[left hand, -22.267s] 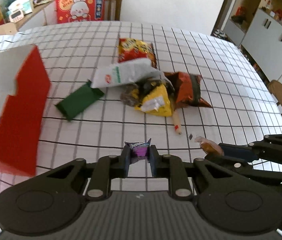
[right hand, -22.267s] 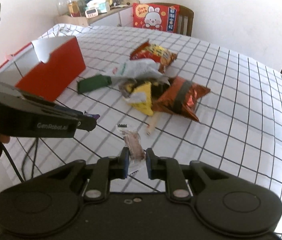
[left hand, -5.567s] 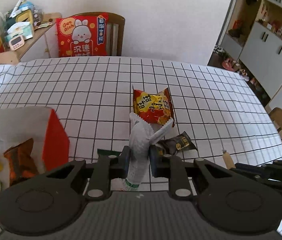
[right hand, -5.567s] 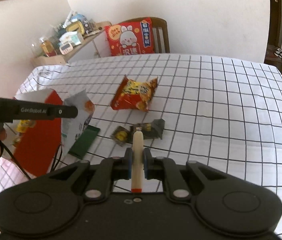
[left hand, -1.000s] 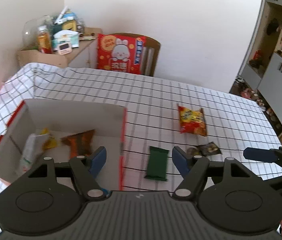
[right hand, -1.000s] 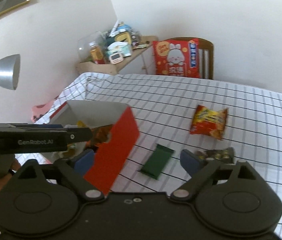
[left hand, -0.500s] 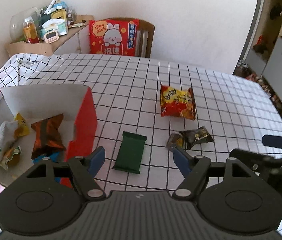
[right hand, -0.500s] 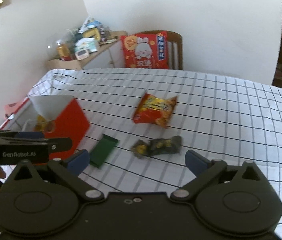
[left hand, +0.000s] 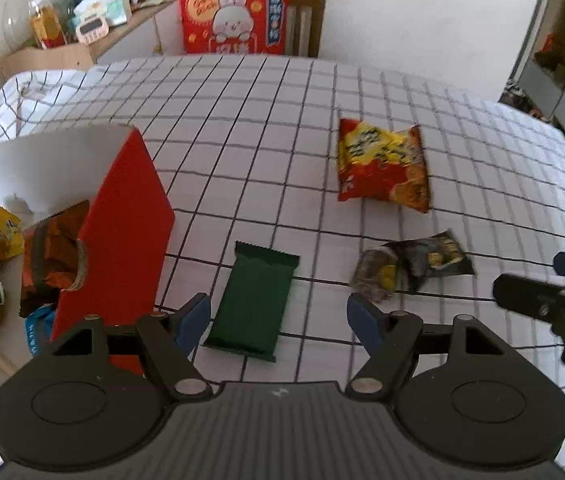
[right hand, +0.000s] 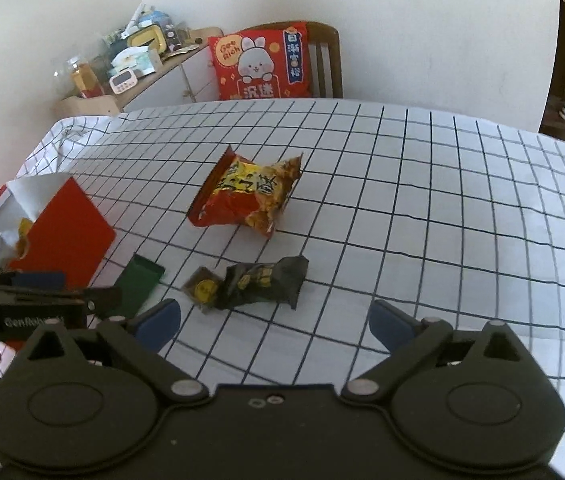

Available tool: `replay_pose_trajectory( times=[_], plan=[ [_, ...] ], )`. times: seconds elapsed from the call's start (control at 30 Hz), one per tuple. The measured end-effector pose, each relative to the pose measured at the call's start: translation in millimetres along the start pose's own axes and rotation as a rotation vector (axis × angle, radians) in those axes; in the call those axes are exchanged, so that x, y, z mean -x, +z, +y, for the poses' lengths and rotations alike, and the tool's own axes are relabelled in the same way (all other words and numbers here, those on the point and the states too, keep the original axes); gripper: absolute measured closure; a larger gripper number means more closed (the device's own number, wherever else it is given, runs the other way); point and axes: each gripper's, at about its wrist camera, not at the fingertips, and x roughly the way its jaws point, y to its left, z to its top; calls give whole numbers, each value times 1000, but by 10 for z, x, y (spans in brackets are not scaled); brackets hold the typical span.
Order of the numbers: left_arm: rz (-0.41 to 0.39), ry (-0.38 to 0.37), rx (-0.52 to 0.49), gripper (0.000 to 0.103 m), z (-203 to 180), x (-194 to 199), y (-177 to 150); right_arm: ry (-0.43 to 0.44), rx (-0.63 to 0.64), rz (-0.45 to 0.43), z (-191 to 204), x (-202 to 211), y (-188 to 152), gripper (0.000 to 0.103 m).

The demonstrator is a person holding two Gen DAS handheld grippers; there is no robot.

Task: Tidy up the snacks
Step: 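Move both tools back toward the green bar and dark packet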

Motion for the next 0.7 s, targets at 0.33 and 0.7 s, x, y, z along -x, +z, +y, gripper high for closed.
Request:
replay_pose_trajectory(
  times=[0.33,0.7],
  plan=[
    [60,43,-25,28,32,-374,80,-14,35,67,-50,-450,81,15],
    [112,15,13,28,161,-634,96,37,75,107,20,-678,132,27]
  ],
)
